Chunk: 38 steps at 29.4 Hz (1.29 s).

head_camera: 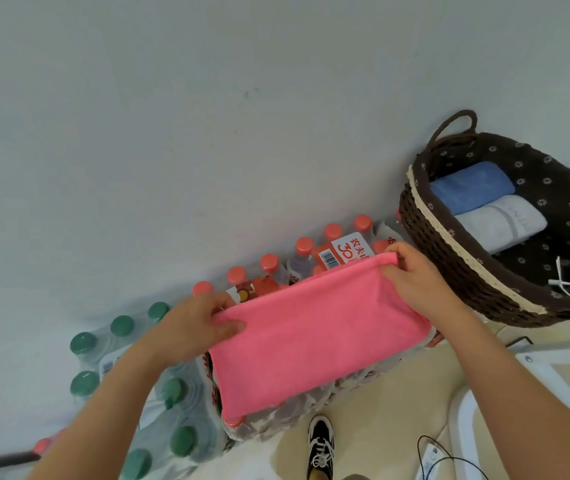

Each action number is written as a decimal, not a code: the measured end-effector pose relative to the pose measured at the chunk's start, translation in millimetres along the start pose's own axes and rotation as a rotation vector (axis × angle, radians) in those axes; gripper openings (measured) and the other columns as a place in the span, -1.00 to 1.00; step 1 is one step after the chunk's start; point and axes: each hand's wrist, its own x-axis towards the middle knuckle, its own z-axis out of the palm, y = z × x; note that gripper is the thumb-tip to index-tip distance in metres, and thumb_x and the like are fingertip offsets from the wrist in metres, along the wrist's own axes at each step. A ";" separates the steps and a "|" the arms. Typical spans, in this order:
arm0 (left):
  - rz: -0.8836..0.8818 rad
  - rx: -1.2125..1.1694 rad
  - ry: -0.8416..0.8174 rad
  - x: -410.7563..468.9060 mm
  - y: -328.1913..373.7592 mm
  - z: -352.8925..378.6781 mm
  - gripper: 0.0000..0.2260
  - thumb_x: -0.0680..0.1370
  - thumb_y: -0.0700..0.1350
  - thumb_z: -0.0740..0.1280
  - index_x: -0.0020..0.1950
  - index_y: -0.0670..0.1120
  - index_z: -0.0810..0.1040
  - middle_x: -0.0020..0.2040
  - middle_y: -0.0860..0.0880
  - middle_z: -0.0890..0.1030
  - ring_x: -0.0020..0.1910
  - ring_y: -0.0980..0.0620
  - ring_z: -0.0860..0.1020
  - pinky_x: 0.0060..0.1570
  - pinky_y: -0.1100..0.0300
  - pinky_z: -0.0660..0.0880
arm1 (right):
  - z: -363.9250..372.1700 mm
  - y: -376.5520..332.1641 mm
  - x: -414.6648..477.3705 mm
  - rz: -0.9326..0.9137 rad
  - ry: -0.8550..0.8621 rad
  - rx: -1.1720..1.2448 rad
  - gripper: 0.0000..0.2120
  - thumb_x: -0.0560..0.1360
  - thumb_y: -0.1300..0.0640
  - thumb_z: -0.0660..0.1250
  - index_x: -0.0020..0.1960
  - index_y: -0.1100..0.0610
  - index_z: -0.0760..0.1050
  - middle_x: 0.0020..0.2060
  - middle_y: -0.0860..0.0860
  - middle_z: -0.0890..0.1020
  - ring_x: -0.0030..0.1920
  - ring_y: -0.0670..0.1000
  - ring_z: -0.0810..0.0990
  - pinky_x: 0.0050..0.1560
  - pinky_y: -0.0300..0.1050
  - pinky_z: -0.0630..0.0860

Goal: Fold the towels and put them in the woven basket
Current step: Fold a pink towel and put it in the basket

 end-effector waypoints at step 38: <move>-0.104 0.163 0.135 8.2 3.5 13.8 -0.78 0.39 -0.06 0.35 0.03 0.05 0.57 -0.06 0.04 0.58 -0.13 0.06 0.58 -0.14 0.18 0.53 | -8.3 -45.6 41.6 -0.255 -0.532 -0.922 -0.86 0.32 0.15 0.34 -0.32 0.03 0.37 -0.32 -0.04 0.49 -0.33 -0.05 0.45 -0.38 -0.18 0.35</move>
